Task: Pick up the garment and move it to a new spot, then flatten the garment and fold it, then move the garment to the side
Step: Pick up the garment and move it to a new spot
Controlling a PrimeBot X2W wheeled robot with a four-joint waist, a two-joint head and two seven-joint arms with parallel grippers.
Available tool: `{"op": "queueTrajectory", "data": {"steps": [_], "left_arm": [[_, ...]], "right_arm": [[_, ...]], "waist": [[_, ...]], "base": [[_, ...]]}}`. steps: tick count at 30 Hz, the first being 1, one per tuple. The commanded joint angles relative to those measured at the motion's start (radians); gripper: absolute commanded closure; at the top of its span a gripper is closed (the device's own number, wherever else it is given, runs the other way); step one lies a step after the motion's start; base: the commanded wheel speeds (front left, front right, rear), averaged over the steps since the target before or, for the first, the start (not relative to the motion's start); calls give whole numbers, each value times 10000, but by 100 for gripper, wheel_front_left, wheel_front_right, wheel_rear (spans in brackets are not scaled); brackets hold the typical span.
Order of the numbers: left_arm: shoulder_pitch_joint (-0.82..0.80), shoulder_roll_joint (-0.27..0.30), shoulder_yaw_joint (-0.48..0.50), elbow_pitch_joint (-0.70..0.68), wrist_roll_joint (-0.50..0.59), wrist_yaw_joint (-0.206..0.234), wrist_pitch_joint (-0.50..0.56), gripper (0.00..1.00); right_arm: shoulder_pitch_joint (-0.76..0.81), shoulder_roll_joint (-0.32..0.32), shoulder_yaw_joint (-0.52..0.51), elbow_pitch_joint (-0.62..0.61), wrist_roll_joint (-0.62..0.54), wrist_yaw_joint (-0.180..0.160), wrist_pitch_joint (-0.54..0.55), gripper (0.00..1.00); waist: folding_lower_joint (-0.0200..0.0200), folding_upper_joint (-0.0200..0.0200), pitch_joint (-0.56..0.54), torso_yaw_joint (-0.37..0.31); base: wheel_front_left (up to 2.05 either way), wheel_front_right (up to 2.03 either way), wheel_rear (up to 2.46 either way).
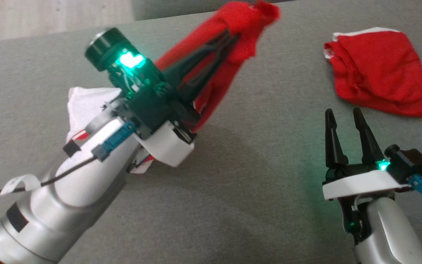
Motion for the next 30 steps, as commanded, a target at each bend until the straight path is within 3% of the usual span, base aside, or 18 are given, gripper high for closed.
{"op": "queueTrajectory", "data": {"steps": [1,6,12,13,14,15,22,30], "left_arm": [[-582,229,319,-412,7,-54,78,100],[-819,515,-291,-544,-202,-286,577,100],[-2043,864,-1602,874,-308,-399,569,100],[-2329,913,-1954,1293,-396,-401,593,89],[-2634,951,-2229,1748,-475,-403,575,19],[-2934,972,-2374,2266,-514,-404,547,0],[-4052,508,-2020,5014,-678,-158,-361,0],[-3302,376,-1156,5245,-1246,435,-787,0]], "right_arm": [[-355,-30,238,-375,84,-7,-109,0],[-546,-30,458,-458,305,-7,-109,0],[-830,-30,763,-525,540,-7,-109,0],[-871,-30,822,-529,578,-7,-109,0],[-909,-30,879,-535,611,-7,-109,0],[-941,-30,929,-547,641,-7,-109,0],[-950,-30,924,-598,710,-7,-109,0],[-779,-30,469,-554,184,-7,-109,0]], "waist": [[-1,0,119,-258],[-1,0,469,-890],[-1,0,980,-1507],[-1,0,1054,-1591],[-1,0,1126,-1670],[-1,0,1190,-1734],[-1,0,1382,-1791],[-1,0,1003,-866]], "base": [[0,0,0],[0,0,0],[0,0,0],[0,0,0],[0,0,0],[0,0,0],[0,0,0],[0,0,0]]}}
